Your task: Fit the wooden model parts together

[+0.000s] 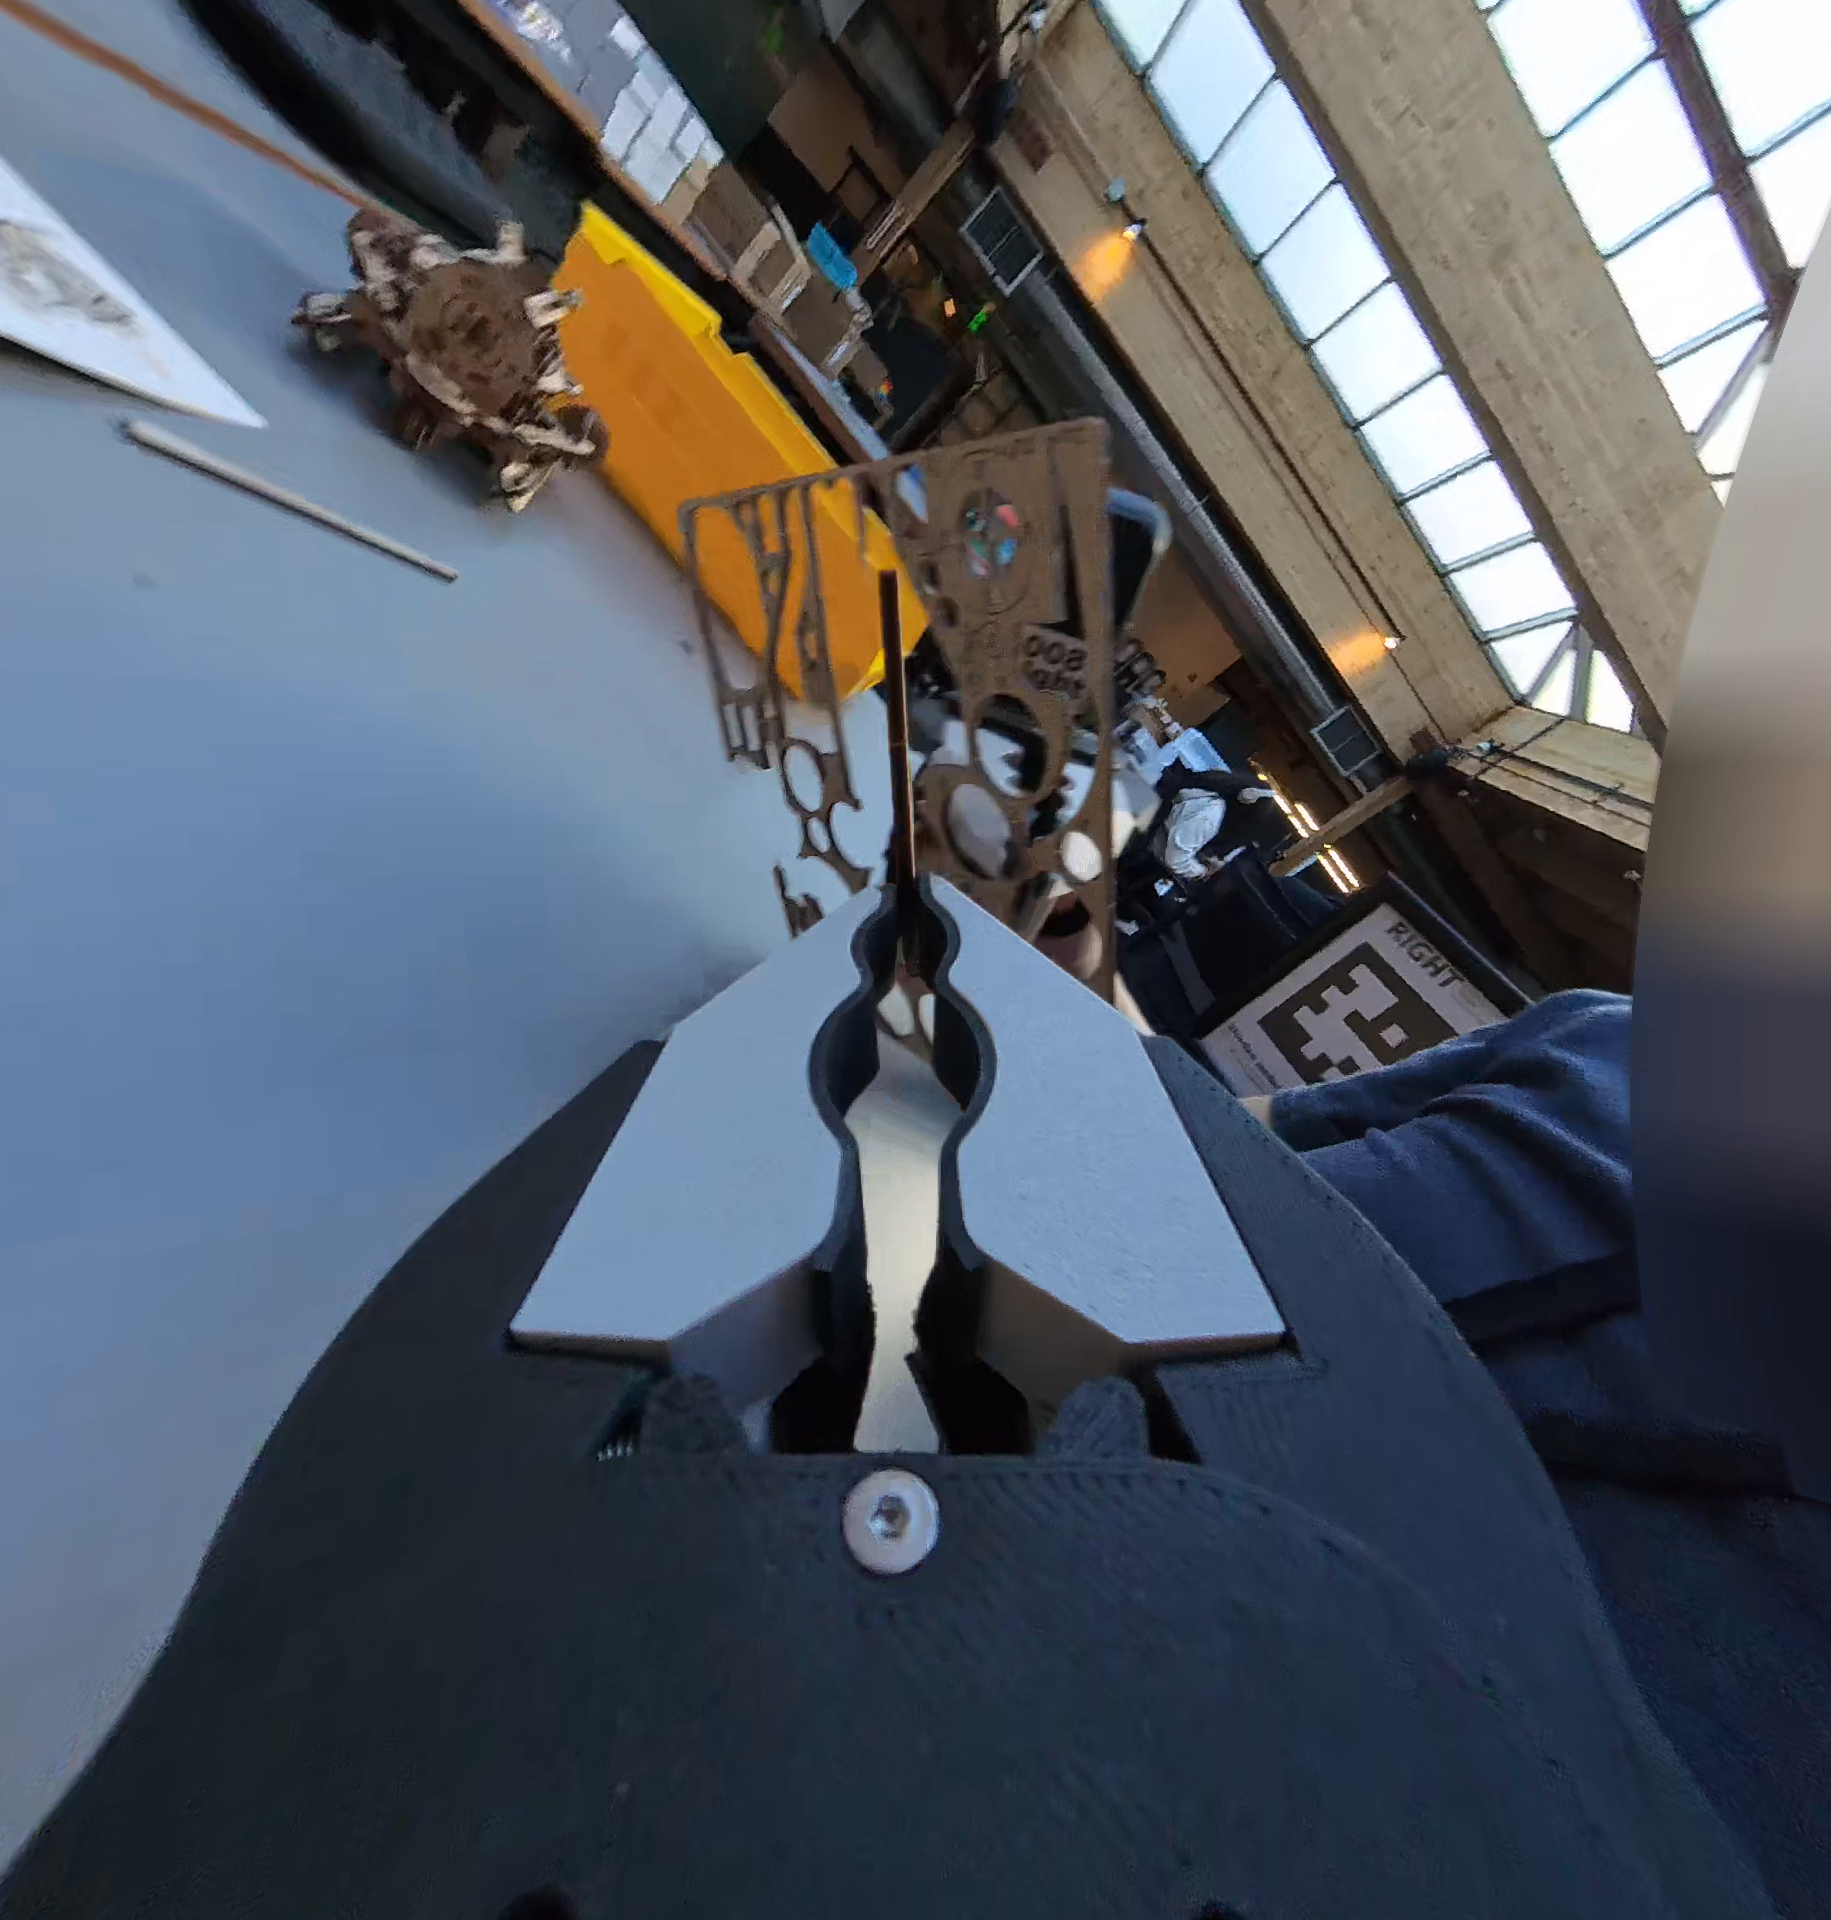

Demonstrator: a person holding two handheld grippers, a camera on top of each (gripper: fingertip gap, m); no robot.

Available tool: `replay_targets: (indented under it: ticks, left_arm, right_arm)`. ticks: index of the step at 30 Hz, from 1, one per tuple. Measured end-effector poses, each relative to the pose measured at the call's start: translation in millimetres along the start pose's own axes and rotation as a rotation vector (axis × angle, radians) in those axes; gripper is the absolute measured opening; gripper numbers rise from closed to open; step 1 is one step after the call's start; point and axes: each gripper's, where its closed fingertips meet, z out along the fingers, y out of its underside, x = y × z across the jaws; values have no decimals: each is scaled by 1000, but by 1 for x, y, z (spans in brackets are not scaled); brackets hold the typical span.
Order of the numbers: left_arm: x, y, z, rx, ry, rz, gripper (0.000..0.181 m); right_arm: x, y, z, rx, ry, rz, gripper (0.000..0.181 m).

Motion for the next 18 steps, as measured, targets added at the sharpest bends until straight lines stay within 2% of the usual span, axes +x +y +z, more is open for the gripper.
replay_targets:
  ticks: [4,6,9,13,16,18]
  left_arm:
    - [-53,18,-22,-138,-206,-126,0]
    - [-61,11,-32,-102,-246,-135,0]
    - [-63,8,-43,-93,-290,-112,0]
    - [-55,6,-44,-65,-252,-137,0]
    - [-47,1,-45,-26,-220,-148,0]
    - [-41,-5,-47,14,-192,-157,0]
  right_arm:
    - [41,19,-5,-153,265,19,6]
    - [63,33,-7,-262,386,36,7]
    - [91,45,-3,-359,495,49,7]
    - [117,60,7,-465,569,96,8]
    - [126,66,2,-530,648,81,29]
    - [122,58,-3,-533,680,-16,29]
